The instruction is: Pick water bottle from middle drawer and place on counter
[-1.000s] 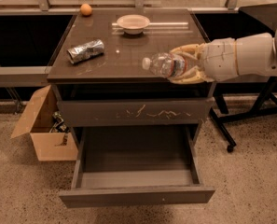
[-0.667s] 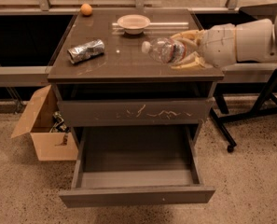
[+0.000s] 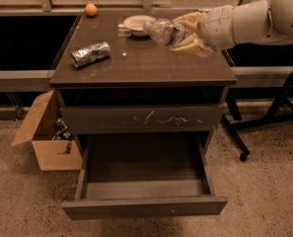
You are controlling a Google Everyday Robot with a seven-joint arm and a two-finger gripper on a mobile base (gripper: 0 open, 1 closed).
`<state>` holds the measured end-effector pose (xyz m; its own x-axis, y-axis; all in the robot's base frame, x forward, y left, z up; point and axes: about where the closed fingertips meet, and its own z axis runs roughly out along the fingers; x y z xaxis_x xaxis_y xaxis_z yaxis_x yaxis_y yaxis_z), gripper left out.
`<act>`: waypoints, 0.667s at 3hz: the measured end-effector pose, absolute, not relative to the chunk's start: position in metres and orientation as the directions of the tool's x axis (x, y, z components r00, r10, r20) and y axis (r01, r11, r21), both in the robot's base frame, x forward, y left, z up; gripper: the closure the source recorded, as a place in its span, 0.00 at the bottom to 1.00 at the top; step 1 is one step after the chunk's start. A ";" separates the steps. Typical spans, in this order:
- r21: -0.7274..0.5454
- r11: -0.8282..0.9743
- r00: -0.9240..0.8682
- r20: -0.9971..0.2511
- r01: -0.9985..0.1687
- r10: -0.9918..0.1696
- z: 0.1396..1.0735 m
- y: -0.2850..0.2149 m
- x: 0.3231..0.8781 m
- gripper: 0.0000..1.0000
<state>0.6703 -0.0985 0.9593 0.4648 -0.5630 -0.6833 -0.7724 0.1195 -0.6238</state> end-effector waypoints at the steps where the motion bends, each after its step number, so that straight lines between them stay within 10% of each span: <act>1: -0.592 0.157 0.411 -0.703 -0.791 -0.581 0.957 -0.093 0.703 1.00; 2: -0.561 0.182 0.365 -0.717 -0.807 -0.593 0.950 -0.087 0.730 1.00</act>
Offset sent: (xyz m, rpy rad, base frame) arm 0.1033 0.0146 -0.0172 0.0008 0.1334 -0.1326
